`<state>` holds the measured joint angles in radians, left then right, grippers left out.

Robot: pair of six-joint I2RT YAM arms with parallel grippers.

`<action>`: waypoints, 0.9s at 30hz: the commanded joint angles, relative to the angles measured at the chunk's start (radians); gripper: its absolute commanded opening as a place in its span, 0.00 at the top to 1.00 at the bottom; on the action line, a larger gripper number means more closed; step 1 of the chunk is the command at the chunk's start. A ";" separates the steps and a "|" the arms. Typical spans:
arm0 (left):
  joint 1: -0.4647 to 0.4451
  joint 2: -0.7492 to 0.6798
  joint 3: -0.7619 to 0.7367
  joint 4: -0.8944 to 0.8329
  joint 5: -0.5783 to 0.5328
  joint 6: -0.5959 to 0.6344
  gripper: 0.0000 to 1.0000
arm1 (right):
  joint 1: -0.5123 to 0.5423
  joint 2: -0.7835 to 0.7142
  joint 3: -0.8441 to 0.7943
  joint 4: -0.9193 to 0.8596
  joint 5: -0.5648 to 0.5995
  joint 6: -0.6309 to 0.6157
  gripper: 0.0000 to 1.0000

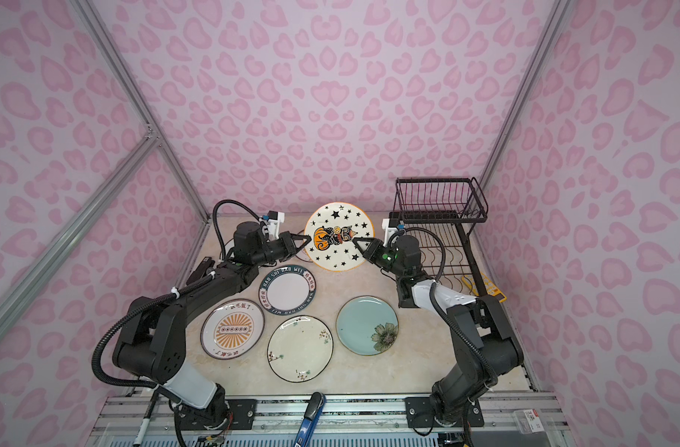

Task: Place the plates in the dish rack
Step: 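Grasp the plate's orange rim with the right gripper beside the left gripper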

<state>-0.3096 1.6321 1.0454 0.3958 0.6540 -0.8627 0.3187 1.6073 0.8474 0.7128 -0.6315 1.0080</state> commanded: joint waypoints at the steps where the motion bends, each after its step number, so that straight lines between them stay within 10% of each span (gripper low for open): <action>1: -0.003 -0.011 0.012 0.095 0.054 0.001 0.69 | 0.004 -0.004 0.000 0.010 -0.022 -0.067 1.00; 12: -0.002 -0.001 0.036 0.024 0.059 0.031 0.01 | 0.002 -0.072 -0.003 -0.092 0.042 -0.129 1.00; 27: 0.000 -0.059 0.057 -0.167 -0.007 0.155 0.03 | -0.030 -0.230 0.071 -0.323 0.130 -0.277 1.00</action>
<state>-0.3115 1.5917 1.0885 0.2657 0.6647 -0.7567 0.2951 1.3968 0.8963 0.3317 -0.5106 0.7689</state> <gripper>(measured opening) 0.967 0.107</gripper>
